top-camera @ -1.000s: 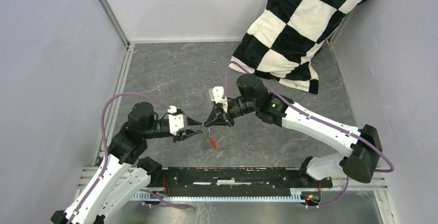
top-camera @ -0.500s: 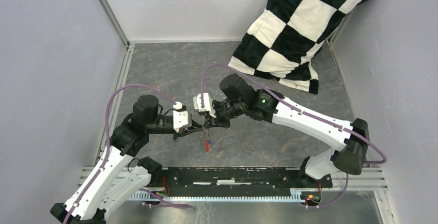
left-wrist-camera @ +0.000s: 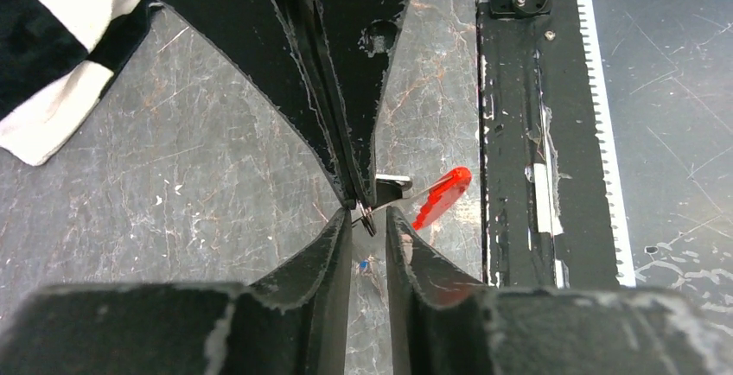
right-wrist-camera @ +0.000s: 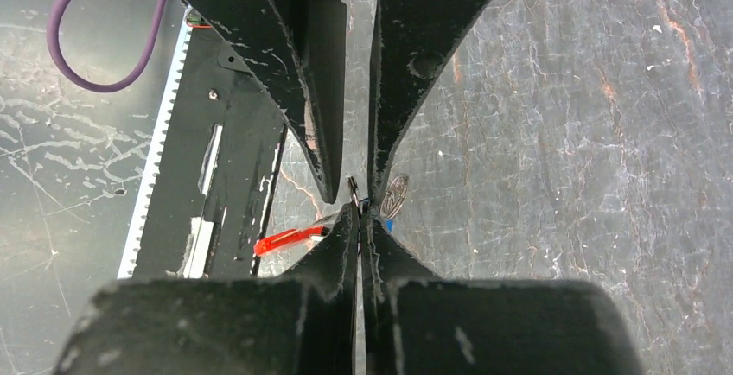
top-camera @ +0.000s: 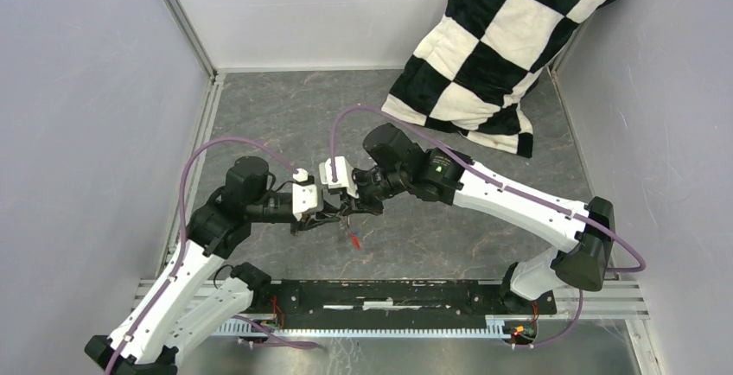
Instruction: Put the keys on the keyring
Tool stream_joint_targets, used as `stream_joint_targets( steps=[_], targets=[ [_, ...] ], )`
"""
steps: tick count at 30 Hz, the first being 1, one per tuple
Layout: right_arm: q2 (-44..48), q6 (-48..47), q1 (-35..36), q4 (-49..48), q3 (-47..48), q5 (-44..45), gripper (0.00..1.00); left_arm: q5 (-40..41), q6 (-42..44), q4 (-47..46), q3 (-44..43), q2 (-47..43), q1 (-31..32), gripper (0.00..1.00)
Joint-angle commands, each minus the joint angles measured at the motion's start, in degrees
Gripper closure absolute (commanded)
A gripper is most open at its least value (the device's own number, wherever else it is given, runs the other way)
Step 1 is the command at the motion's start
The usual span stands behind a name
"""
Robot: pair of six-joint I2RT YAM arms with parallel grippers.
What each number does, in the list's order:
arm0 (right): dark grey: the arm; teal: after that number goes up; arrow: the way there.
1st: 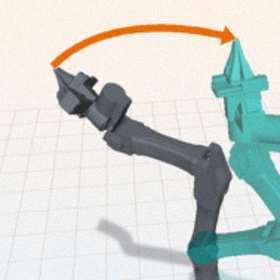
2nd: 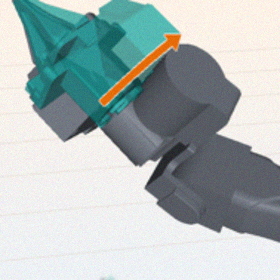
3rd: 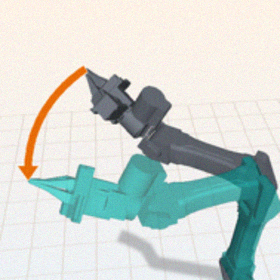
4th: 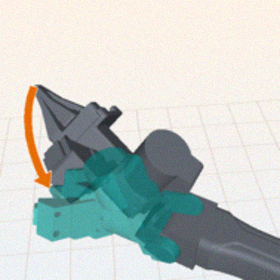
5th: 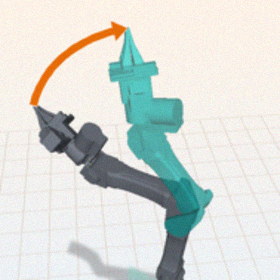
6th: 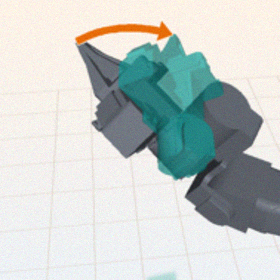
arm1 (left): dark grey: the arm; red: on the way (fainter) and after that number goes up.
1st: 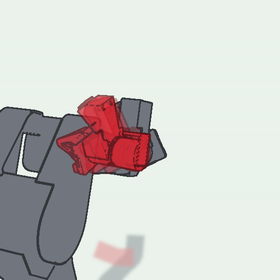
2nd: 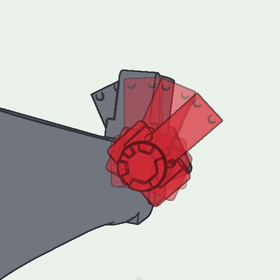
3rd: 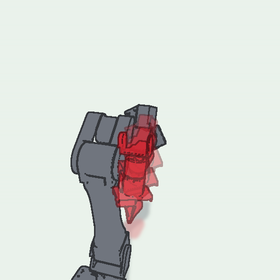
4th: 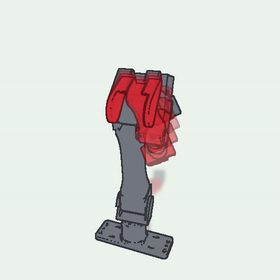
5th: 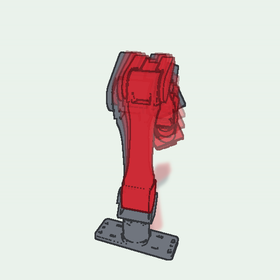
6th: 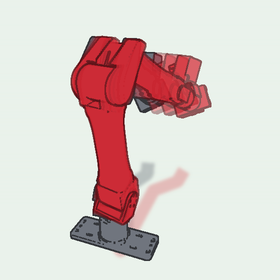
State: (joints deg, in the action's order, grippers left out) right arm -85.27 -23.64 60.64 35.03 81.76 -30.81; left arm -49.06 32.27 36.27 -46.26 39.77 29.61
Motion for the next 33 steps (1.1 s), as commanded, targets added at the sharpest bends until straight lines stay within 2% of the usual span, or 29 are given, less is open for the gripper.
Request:
stream_joint_targets(
  steps=[1, 2, 5, 6, 9, 11, 15, 19, 26, 33],
  targets=[
    [-0.2, 1.2, 0.7, -3.9, 3.4, -1.4, 1.00, -1.6, 1.0, 0.0, -1.8, 0.5, -0.1, 0.72],
    [-0.2, 1.2, 0.8, -4.0, 3.4, -1.4, 1.00, -1.4, 1.1, -0.1, -1.7, 0.5, -0.1, 0.75],
    [0.0, 1.4, 1.0, -4.2, 3.1, -1.7, 1.00, 0.0, 0.6, -0.9, -1.6, 0.2, 0.0, 0.96],
    [0.0, 1.5, 1.0, -4.3, 3.0, -2.1, 1.00, 0.7, 0.0, -1.8, -1.6, 0.1, -0.1, 0.98],
    [0.5, 2.3, 1.0, -5.4, 2.3, -2.6, 1.00, 1.0, -0.8, -2.6, -1.8, 0.1, 0.0, 0.98],
    [1.5, 3.0, 0.9, -6.1, 1.3, -1.9, 0.96, 1.9, -1.9, -3.7, -1.6, -0.6, -0.1, 0.98],
    [5.9, 5.6, 0.3, -10.7, -3.7, -0.5, 0.71, 2.9, -5.6, -7.3, -0.3, -2.9, -0.1, 0.98],
    [12.0, 10.0, -2.3, -18.9, -10.9, -3.3, 0.57, 0.3, -10.2, -12.3, 1.8, -5.9, -0.1, 0.98],
    [18.9, 19.9, -9.8, -32.8, -20.7, -13.2, 0.54, -6.3, -12.7, -17.9, 1.5, -7.2, 0.0, 0.98],
    [19.3, 30.0, -10.5, -43.7, -24.8, -18.8, 0.49, -6.2, -12.4, -19.3, -0.7, -5.9, -0.1, 0.98]
  ],
)
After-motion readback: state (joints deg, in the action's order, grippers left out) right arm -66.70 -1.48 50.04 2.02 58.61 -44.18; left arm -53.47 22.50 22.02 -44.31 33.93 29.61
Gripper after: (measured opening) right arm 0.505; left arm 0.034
